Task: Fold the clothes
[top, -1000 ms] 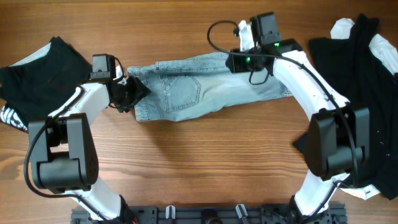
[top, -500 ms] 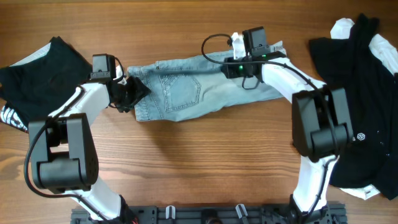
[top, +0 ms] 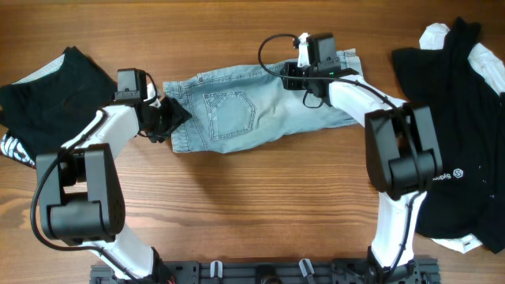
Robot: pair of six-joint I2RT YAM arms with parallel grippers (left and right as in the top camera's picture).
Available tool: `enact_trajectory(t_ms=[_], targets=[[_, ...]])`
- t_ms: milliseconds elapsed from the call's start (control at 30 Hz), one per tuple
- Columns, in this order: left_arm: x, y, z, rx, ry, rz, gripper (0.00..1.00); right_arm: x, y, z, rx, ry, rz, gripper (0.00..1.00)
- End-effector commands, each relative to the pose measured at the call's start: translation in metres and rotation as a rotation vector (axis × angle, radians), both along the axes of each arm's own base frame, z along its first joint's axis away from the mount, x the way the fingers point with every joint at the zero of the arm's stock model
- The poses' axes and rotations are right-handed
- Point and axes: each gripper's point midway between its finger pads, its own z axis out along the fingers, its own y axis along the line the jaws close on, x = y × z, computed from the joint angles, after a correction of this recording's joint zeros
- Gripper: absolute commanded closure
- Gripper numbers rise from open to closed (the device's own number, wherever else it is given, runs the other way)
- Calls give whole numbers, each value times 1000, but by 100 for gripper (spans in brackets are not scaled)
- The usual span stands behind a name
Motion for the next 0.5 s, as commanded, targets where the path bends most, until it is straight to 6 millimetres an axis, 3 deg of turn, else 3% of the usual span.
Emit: enact_trajectory(t_ms=[0,67,133,200,267,300,333,367,467], targets=[[-20,3,-24,40,83,0,42,-15,-9,-46,-53,111,-36,51],[-20,3,-24,40,86,-1,41,-20,-7,-43,-48,128,-21,50],[-17,3,-23,40,74,-1,38,-20,-8,-27,-62,109,6,49],[-11,4,-21,41,47,0,36,-19,-10,19,-73,56,23,48],[-10,4,-21,43,41,1,47,-20,-10,56,-68,10,32,48],[-10,4,-21,42,41,0,61,-22,-10,73,-62,-12,32,48],[-10,4,-21,42,42,0,86,-26,-11,93,-56,-34,32,49],[-11,4,-21,42,44,0,96,-29,-10,103,-50,-40,36,49],[-9,6,-20,43,36,6,96,-48,0,112,7,5,89,51]])
